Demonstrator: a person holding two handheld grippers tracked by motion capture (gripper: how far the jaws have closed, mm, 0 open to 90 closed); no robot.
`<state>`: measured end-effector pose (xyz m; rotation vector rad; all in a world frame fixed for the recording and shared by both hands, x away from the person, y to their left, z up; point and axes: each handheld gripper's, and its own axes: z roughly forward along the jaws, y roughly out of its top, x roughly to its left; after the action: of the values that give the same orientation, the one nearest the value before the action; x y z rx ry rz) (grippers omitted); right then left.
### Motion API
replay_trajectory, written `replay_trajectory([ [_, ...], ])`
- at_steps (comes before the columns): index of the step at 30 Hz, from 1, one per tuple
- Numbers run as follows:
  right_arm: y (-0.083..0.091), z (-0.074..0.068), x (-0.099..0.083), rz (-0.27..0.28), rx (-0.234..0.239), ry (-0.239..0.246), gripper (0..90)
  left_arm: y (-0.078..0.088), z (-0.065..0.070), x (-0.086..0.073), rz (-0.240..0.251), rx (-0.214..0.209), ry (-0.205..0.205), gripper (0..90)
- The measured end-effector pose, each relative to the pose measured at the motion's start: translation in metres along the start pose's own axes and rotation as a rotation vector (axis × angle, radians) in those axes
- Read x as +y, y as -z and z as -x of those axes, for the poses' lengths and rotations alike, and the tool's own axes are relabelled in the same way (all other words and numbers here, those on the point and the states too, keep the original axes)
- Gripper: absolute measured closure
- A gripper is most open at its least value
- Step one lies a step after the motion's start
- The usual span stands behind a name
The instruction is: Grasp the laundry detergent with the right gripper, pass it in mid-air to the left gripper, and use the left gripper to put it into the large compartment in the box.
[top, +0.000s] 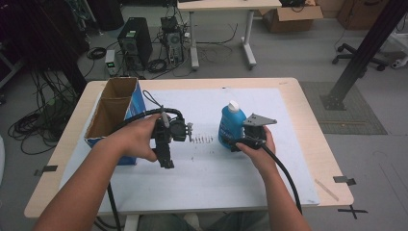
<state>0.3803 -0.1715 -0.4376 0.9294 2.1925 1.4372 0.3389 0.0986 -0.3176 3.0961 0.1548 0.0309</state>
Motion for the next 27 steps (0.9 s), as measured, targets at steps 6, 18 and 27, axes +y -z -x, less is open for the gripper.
replay_trajectory([
  [6, -0.0002, 0.0017, -0.0012, 0.016, -0.030, -0.022, 3.6, -0.0004, -0.0008, -0.0013, 0.001, 0.000, 0.005, 0.2],
  [18, -0.0008, 0.0001, -0.0040, 0.046, -0.043, -0.017, 11.3, -0.0012, -0.0019, 0.0002, 0.003, 0.000, 0.002, 0.2],
  [27, -0.0012, -0.0011, -0.0056, 0.064, -0.046, -0.013, 15.9, -0.0016, -0.0022, 0.0002, 0.001, -0.001, 0.003, 0.2],
])
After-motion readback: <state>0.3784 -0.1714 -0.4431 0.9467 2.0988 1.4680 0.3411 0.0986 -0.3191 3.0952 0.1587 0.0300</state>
